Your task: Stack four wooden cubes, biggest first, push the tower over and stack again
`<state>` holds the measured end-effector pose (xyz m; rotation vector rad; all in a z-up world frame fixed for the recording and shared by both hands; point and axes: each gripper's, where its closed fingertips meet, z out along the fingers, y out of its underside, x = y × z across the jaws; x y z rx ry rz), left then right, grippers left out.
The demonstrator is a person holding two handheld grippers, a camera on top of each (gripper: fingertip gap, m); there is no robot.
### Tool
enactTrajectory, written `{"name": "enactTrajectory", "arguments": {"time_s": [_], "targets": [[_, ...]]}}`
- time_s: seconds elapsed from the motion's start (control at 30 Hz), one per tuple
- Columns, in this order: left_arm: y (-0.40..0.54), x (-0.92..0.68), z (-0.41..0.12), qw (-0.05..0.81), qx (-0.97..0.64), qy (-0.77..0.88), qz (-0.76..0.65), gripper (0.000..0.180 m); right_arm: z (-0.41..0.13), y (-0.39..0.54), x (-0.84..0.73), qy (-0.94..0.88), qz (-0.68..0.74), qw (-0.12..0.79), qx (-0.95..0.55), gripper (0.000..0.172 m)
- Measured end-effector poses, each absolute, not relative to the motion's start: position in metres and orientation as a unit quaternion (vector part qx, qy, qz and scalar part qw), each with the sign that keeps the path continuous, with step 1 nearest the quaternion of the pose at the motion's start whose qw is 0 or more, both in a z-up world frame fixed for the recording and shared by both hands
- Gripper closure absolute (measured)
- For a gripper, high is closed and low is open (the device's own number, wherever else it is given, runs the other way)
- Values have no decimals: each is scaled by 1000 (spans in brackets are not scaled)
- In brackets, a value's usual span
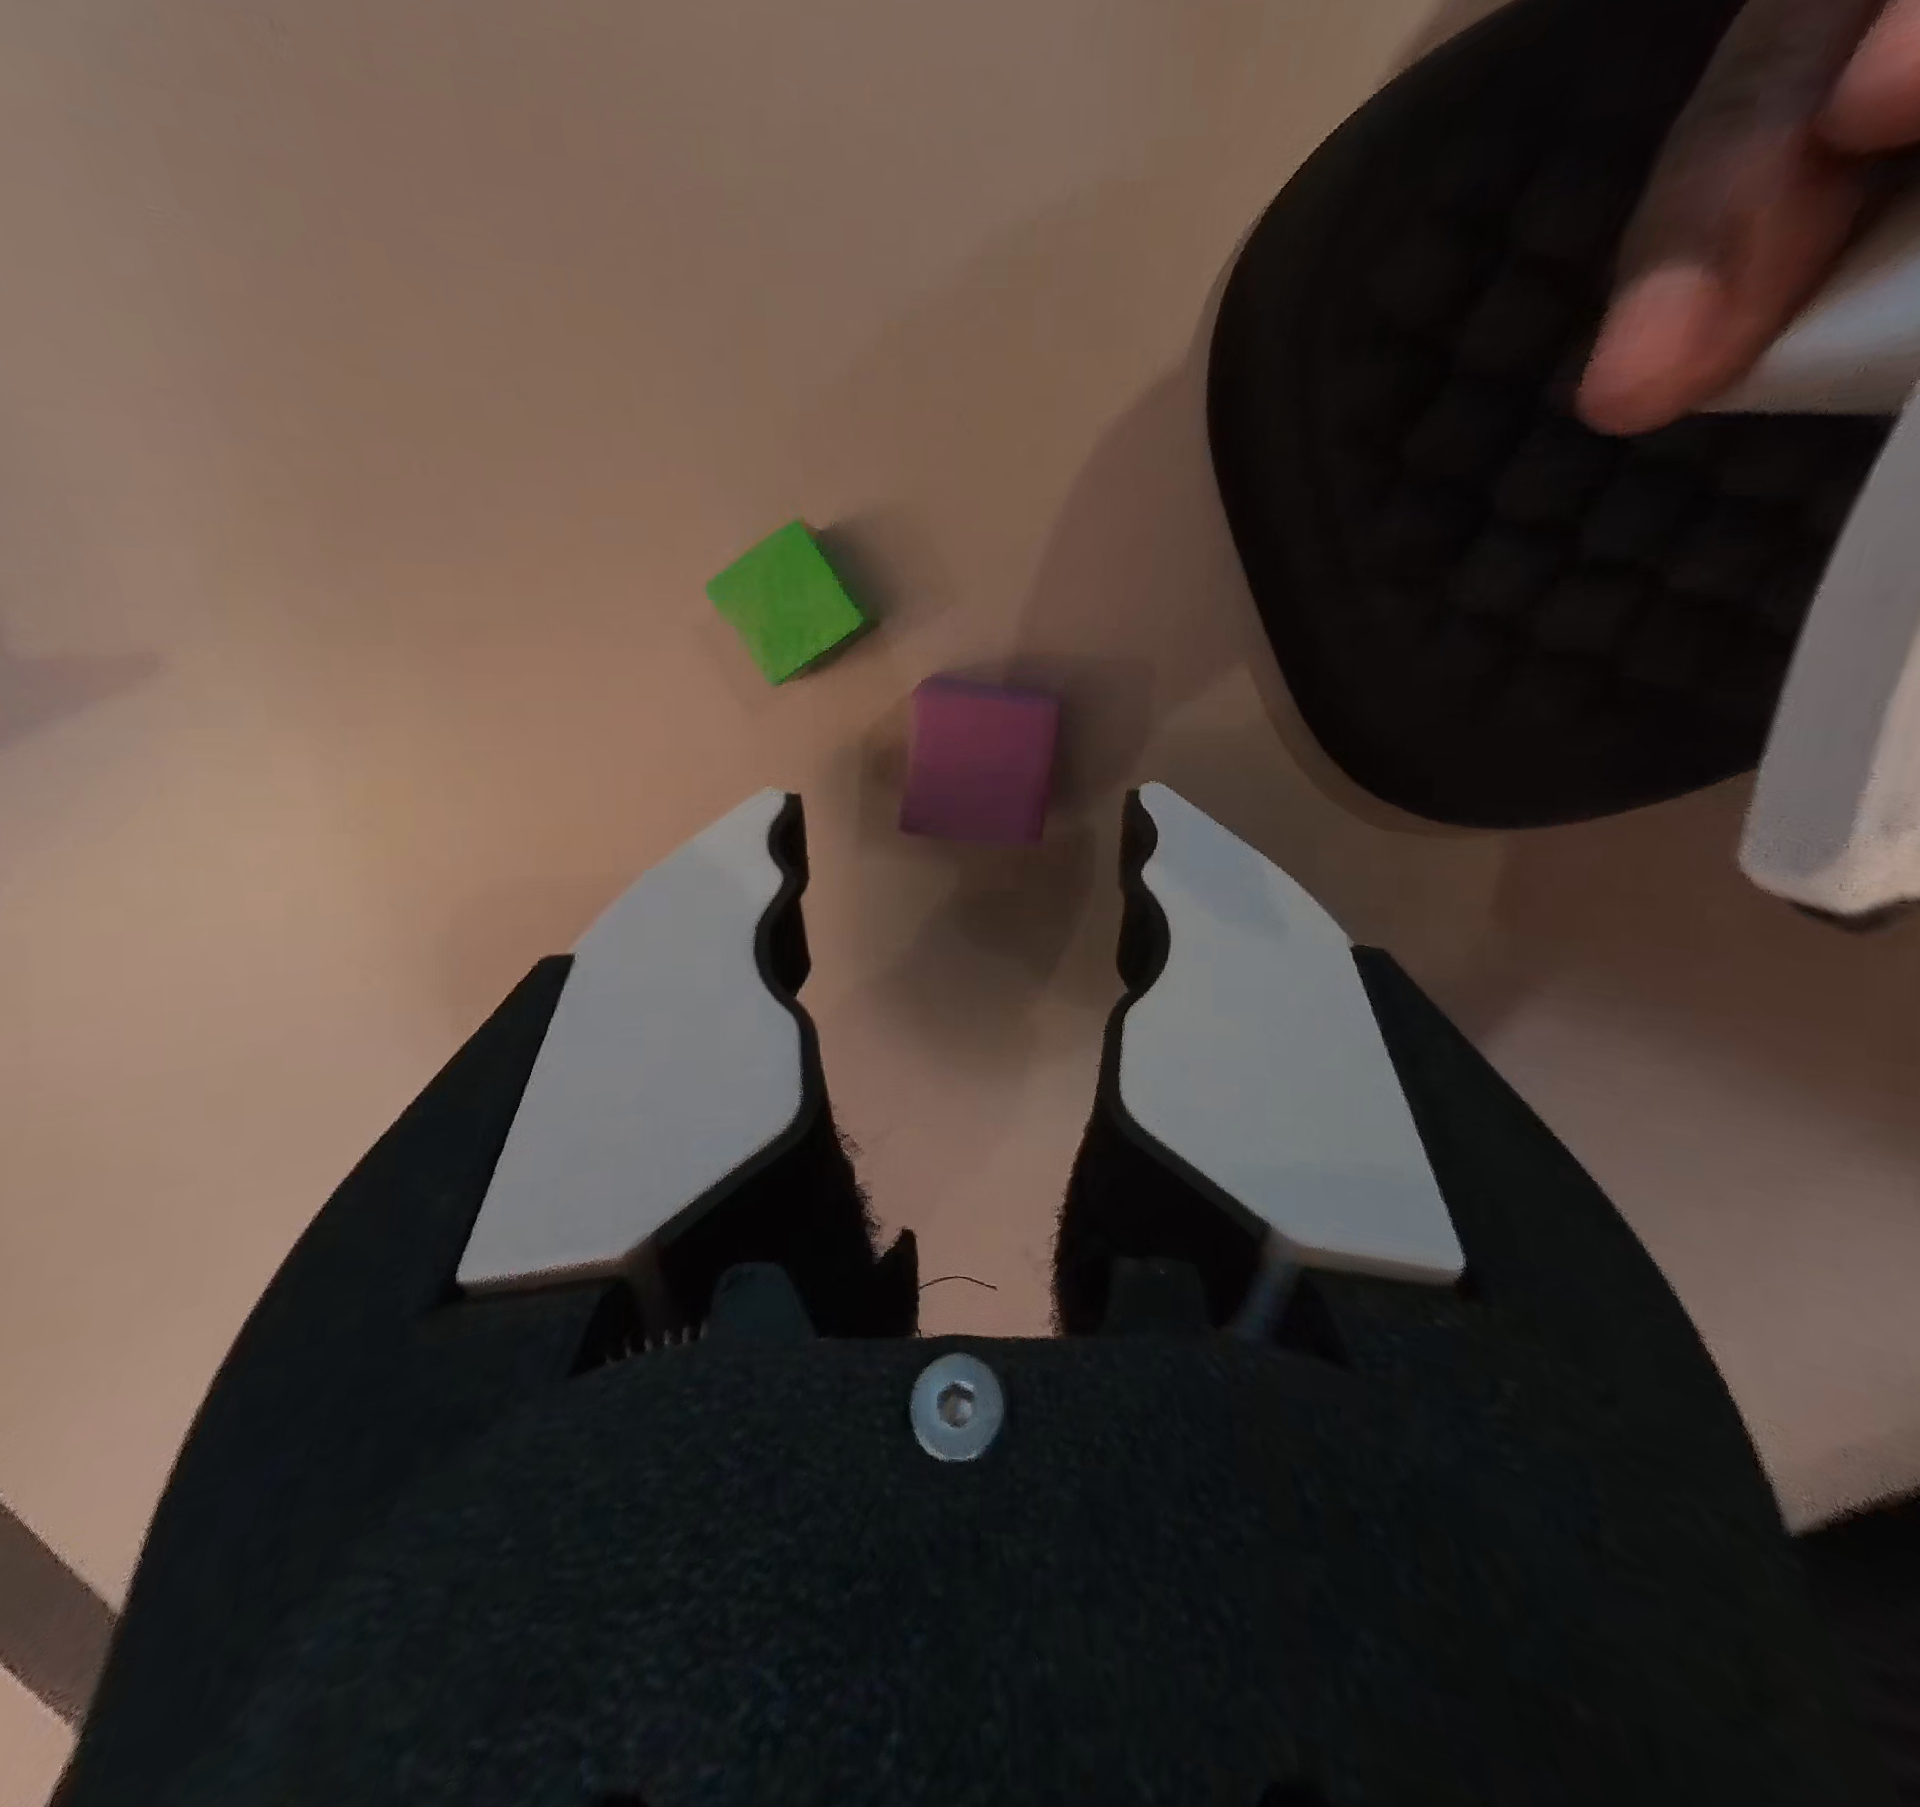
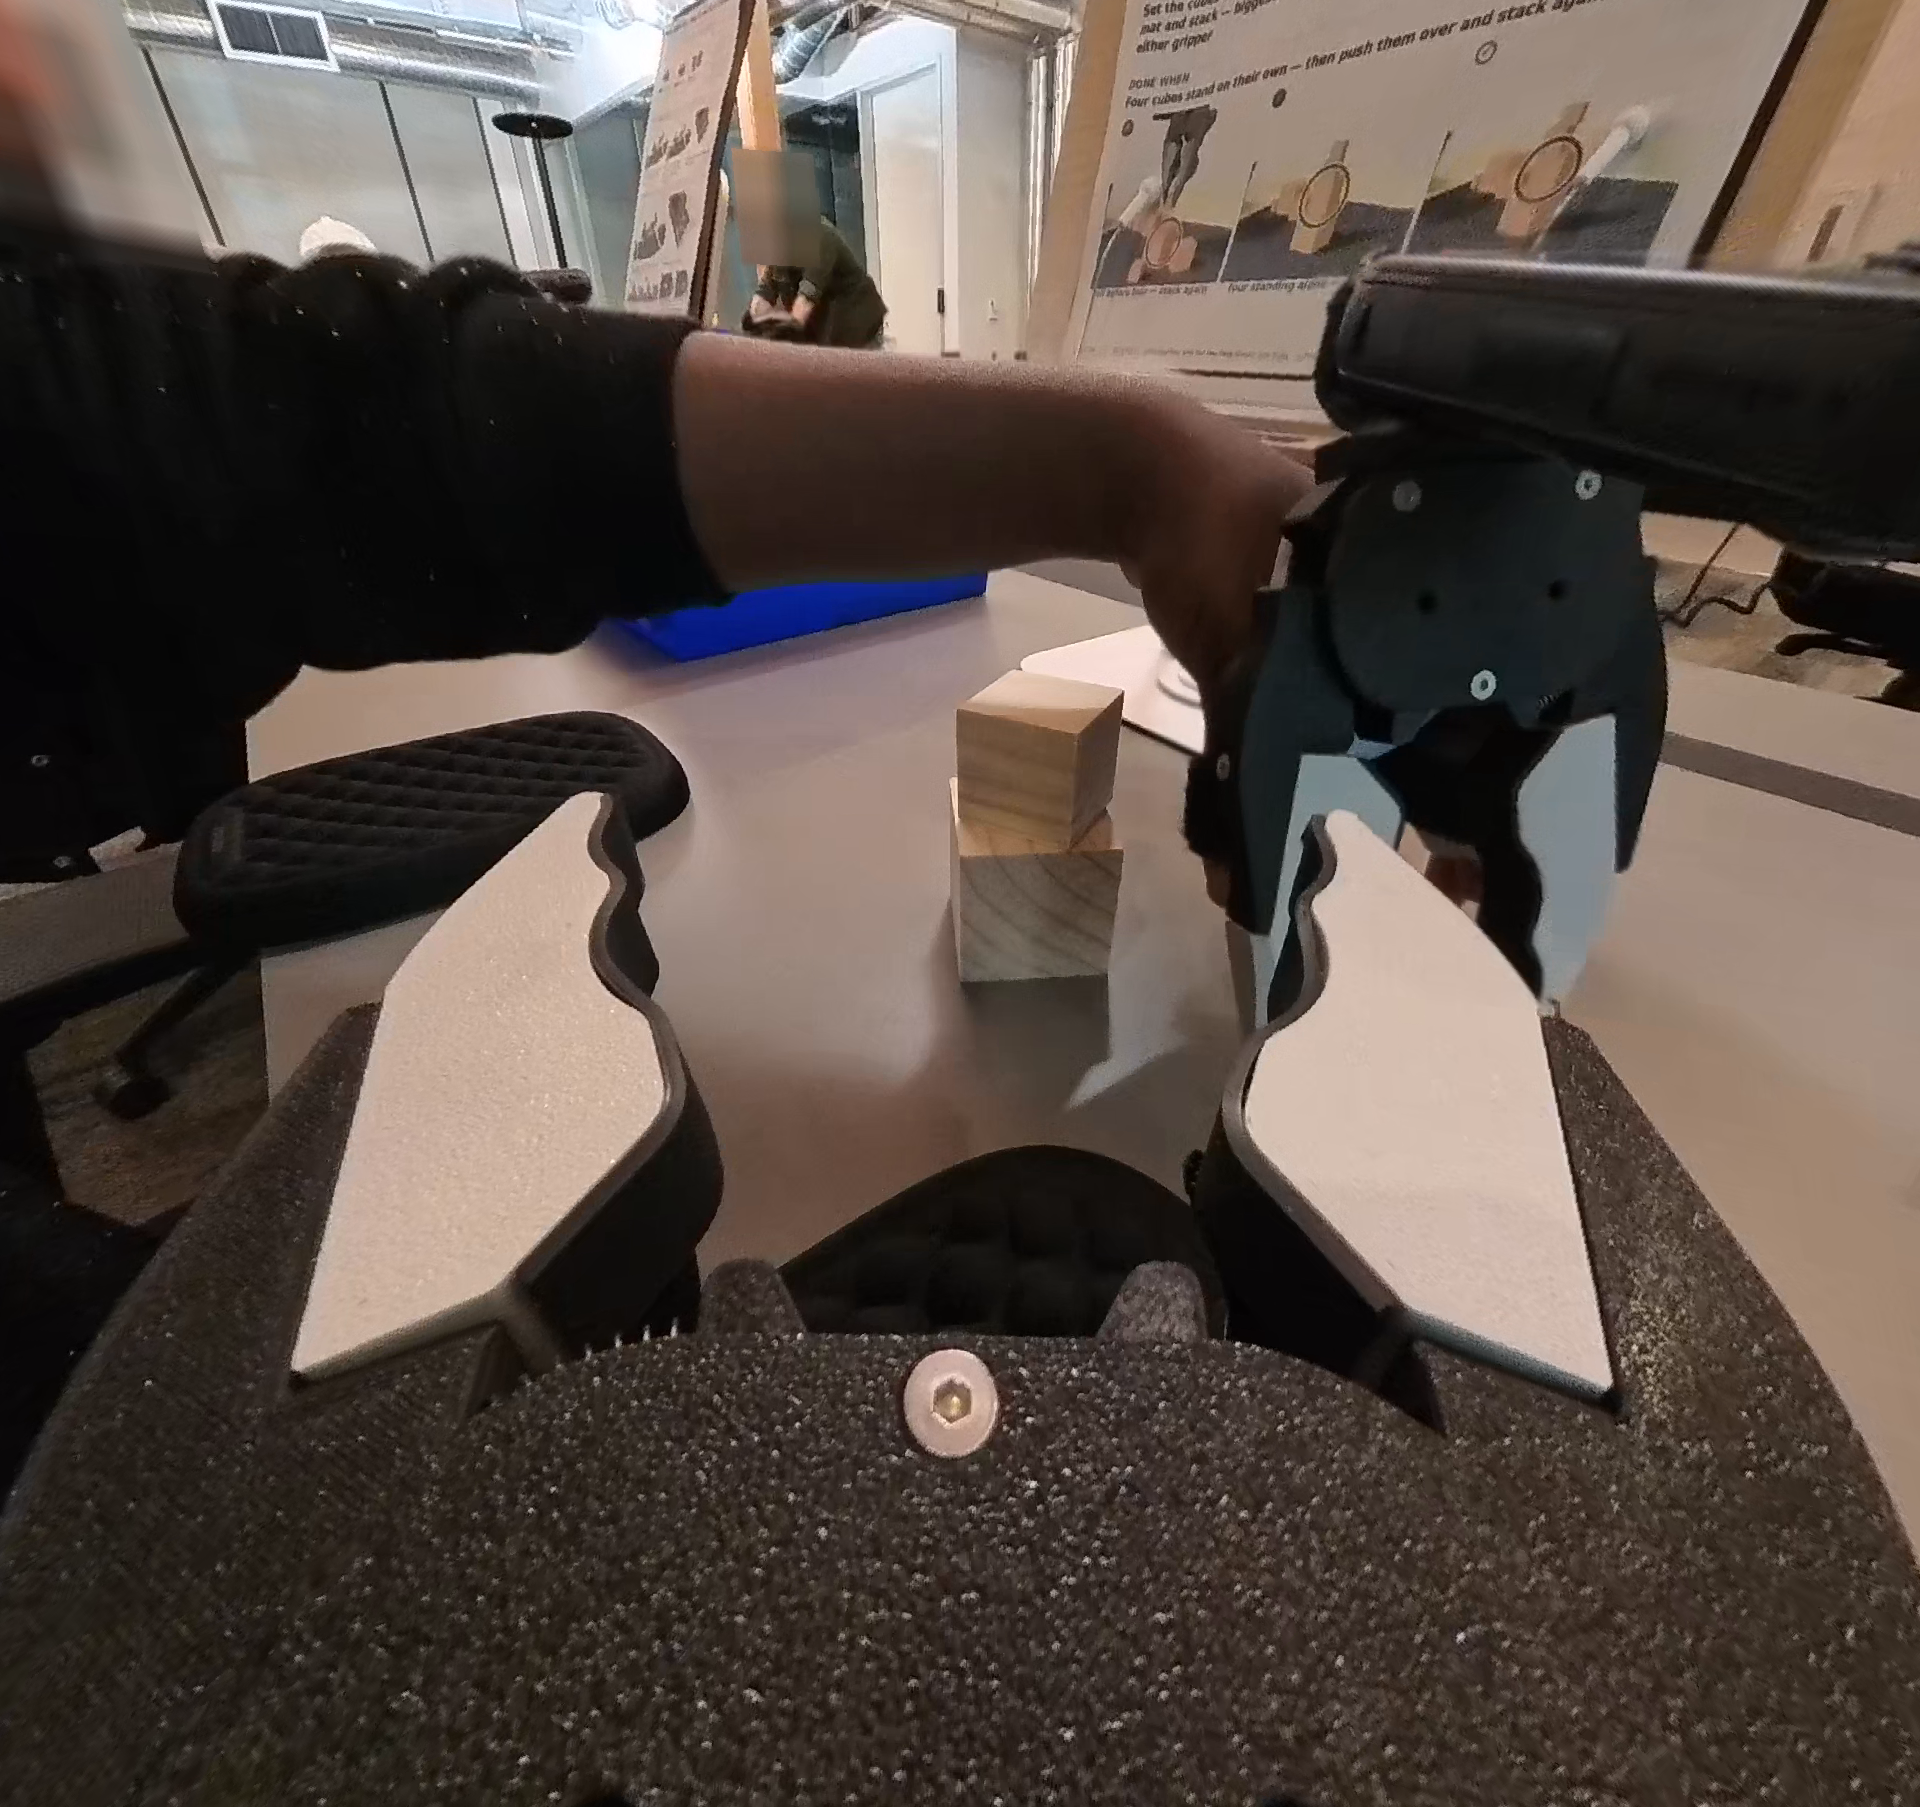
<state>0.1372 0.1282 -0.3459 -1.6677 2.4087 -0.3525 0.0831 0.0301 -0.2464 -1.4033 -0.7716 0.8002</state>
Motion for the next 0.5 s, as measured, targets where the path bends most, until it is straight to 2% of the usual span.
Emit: {"name": "enactTrajectory", "arguments": {"time_s": [0.3, 0.47, 0.5], "targets": [[121, 138, -360, 78, -548, 827, -102, 130, -247, 30, 83, -337, 349, 625, -612, 55], [118, 140, -361, 73, -546, 827, -114, 152, -246, 30, 83, -336, 351, 624, -612, 55], [118, 139, -360, 74, -548, 826, -113, 153, -246, 30, 83, -336, 351, 624, -611, 55]]}}
